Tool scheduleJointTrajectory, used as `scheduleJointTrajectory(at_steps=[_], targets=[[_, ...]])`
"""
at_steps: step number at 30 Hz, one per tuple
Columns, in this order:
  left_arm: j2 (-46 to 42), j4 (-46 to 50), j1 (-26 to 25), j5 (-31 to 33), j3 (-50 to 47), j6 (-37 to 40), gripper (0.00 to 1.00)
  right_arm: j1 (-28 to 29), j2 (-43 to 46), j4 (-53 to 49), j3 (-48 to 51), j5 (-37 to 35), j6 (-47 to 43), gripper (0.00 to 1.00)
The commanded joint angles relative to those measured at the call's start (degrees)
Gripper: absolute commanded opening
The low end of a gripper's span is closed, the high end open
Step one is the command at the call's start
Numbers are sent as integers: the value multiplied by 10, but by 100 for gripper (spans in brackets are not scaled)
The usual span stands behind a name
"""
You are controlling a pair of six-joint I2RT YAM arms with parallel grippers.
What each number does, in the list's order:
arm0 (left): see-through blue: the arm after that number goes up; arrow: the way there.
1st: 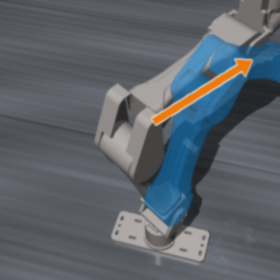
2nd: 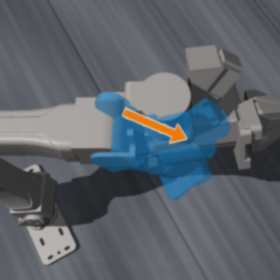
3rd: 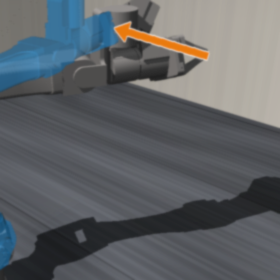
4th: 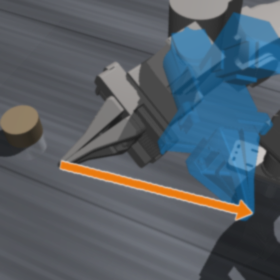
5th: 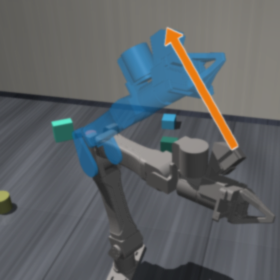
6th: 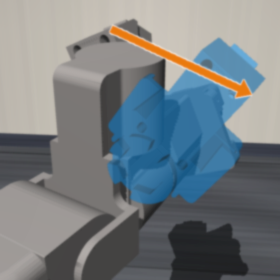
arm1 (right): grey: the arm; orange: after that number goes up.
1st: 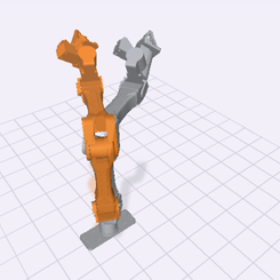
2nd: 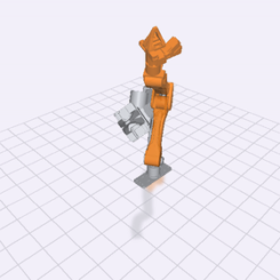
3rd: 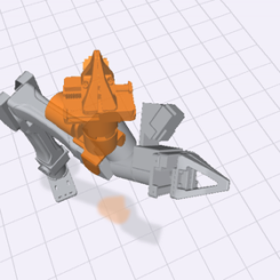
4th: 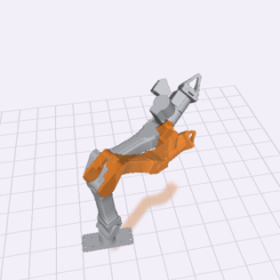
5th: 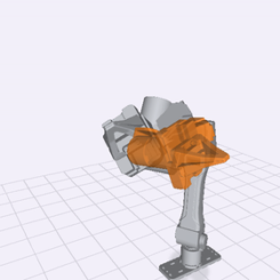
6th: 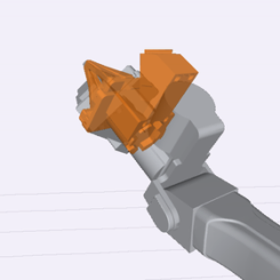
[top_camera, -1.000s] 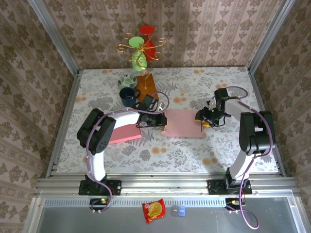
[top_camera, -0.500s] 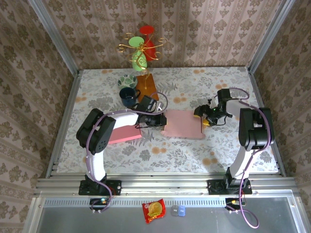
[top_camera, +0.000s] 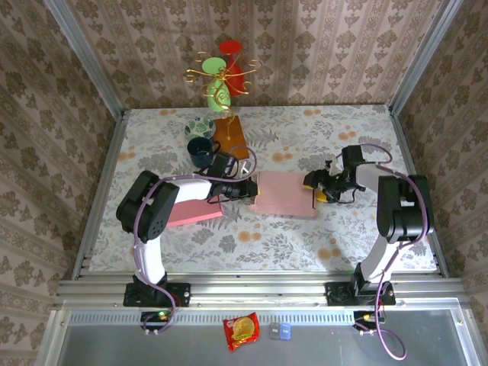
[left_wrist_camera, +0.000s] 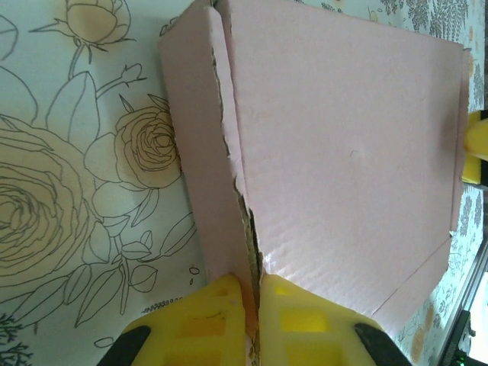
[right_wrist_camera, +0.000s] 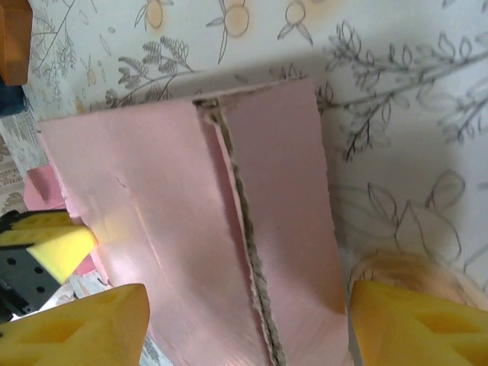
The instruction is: Fold the paper box
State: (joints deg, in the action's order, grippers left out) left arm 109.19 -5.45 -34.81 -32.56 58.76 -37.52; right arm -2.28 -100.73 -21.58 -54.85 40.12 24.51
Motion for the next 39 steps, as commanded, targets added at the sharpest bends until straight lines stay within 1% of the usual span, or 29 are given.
scheduleJointTrajectory(at_steps=[1, 4, 9, 14, 17, 21, 24, 26, 29, 31, 34, 36, 39], targets=[[9, 42, 9, 28, -20, 4, 10, 3, 33, 2, 16, -18, 13, 72], [8, 39, 15, 23, -26, 5, 9, 4, 28, 15, 12, 3, 20, 73], [6, 20, 25, 10, -41, -2, 9, 14, 1, 29, -3, 59, 17, 73], [7, 6, 29, 3, -48, -9, 9, 41, -6, 47, -2, 74, 24, 72], [9, 1, 30, 1, -51, -12, 10, 53, -2, 73, 2, 79, 47, 67], [5, -3, 30, 3, -54, -12, 11, 60, 10, 122, 10, 96, 93, 57], [-10, -3, 30, 6, -54, -7, 15, 62, 21, 139, 7, 107, 121, 52], [-28, 0, 29, 15, -54, 2, 19, 62, 28, 139, 7, 112, 135, 50], [-73, 11, 24, 46, -56, 39, 29, 62, 34, 111, -3, 111, 147, 44], [-112, 22, 17, 72, -57, 81, 33, 62, 40, 109, 1, 114, 171, 42], [-167, 31, 1, 106, -58, 146, 37, 57, 50, 117, 12, 116, 220, 38], [-204, 23, -11, 125, -69, 193, 38, 54, 58, 124, 17, 121, 253, 37], [-262, -25, -35, 121, -98, 267, 39, 54, 79, 111, 15, 120, 299, 36]])
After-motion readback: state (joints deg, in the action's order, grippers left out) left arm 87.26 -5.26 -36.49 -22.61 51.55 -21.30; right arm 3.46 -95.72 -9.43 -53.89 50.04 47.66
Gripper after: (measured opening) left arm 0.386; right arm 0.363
